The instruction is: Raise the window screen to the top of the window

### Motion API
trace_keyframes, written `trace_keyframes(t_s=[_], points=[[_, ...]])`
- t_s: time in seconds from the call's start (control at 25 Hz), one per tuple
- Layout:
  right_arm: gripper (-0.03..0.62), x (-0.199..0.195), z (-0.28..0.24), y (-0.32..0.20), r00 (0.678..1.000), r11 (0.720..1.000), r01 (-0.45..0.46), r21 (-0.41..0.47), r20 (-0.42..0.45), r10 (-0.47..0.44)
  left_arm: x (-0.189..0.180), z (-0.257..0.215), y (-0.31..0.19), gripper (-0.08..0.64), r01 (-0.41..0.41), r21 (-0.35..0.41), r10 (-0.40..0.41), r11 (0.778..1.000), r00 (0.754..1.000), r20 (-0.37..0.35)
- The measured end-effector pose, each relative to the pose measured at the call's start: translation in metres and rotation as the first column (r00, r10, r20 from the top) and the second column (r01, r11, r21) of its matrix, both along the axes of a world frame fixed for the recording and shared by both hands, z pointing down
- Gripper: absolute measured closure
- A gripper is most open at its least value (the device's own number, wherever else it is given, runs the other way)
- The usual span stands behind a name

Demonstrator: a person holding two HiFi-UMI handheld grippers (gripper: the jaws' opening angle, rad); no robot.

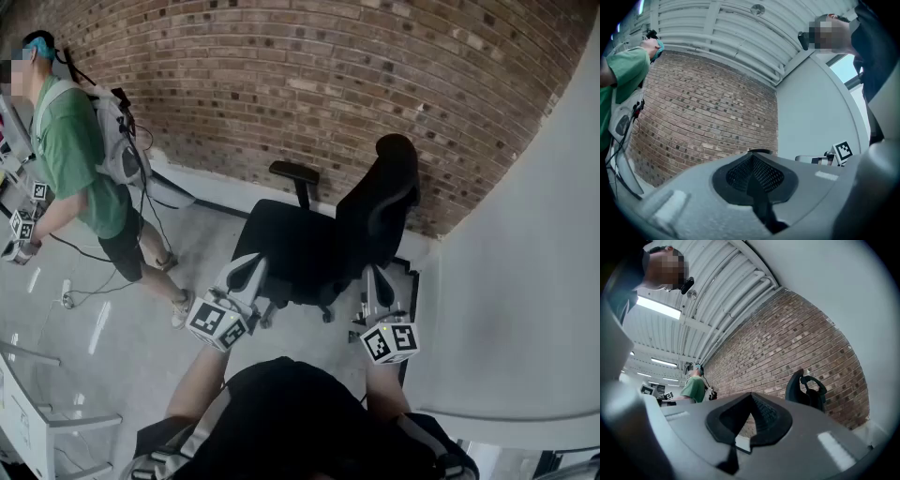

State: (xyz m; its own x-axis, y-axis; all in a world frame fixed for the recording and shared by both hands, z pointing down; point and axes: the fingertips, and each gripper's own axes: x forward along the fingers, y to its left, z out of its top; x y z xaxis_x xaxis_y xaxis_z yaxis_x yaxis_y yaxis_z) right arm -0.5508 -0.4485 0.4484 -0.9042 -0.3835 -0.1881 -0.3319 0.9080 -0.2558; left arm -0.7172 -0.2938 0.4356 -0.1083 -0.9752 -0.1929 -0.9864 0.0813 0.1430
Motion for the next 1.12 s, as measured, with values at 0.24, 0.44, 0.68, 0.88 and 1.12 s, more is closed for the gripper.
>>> trace_keyframes(t_s=[0.24,0.44,0.68,0.88,1.12], points=[[0.591,0.0,0.002,0.0,1.0,1.0,0.003,-0.005,0.003,-0.003,0.003,0.001,0.001,0.558,-0.006,-0.004,0.006,1.0,1.0,0.006],[0.591,-0.011,-0.001,0.011,1.0,1.0,0.023,0.003,0.0,-0.023,-0.005,-0.003,0.011,0.558,0.014,-0.002,-0.014,1.0,1.0,0.003],[0.591,-0.013,0.004,0.015,0.999,0.999,0.041,-0.026,0.009,-0.04,-0.013,0.003,0.019,0.558,0.017,0.002,-0.017,1.0,1.0,0.006],[0.589,-0.015,-0.001,0.022,0.997,0.997,0.053,-0.06,0.054,-0.05,-0.016,0.002,0.023,0.558,0.005,0.0,-0.005,1.0,1.0,-0.018],[0.589,-0.024,0.002,0.039,0.999,0.998,0.032,-0.061,0.037,-0.029,-0.025,0.005,0.038,0.558,-0.01,-0.006,0.01,1.0,1.0,-0.029]])
